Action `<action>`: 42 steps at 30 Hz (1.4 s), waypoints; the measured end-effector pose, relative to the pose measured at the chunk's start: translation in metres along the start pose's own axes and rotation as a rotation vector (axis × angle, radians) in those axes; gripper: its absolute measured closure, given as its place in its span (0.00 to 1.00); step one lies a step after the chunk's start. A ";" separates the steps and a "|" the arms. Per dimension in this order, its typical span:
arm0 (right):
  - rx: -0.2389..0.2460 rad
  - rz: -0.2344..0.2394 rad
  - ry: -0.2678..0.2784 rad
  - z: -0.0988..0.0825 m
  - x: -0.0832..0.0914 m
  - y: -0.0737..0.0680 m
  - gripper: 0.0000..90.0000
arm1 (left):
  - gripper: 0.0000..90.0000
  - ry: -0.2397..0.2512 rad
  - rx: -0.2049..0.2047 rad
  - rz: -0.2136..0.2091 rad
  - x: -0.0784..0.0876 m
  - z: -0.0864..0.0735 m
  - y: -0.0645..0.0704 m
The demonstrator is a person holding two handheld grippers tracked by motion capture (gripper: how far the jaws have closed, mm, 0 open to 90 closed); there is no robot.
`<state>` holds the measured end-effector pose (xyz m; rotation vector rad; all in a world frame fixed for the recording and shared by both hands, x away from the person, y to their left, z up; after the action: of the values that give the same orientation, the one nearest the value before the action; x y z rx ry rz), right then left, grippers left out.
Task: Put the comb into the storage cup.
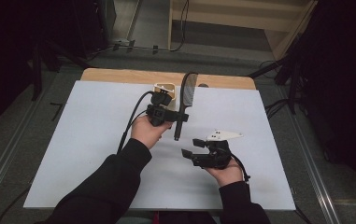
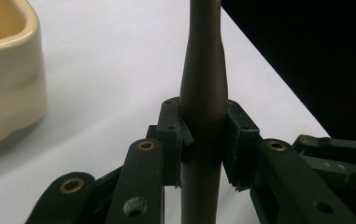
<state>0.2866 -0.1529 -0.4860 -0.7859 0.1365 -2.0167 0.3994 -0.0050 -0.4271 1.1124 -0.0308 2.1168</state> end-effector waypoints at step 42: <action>0.005 0.050 -0.146 -0.032 0.043 0.023 0.29 | 0.81 0.111 -0.012 -0.026 0.026 0.021 -0.018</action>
<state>0.2694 -0.2069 -0.4997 -0.9146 0.0669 -1.9051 0.4158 0.0161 -0.4011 0.9820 0.0236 2.1485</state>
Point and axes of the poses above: each handheld gripper's, and its own axes: x roughly backward along the jaws, z roughly out of its top, y roughly to its right, the point moved 4 cm from there along -x, roughly forward along the jaws, and after that the axes turned 12 degrees about z, right-handed, at the moved point
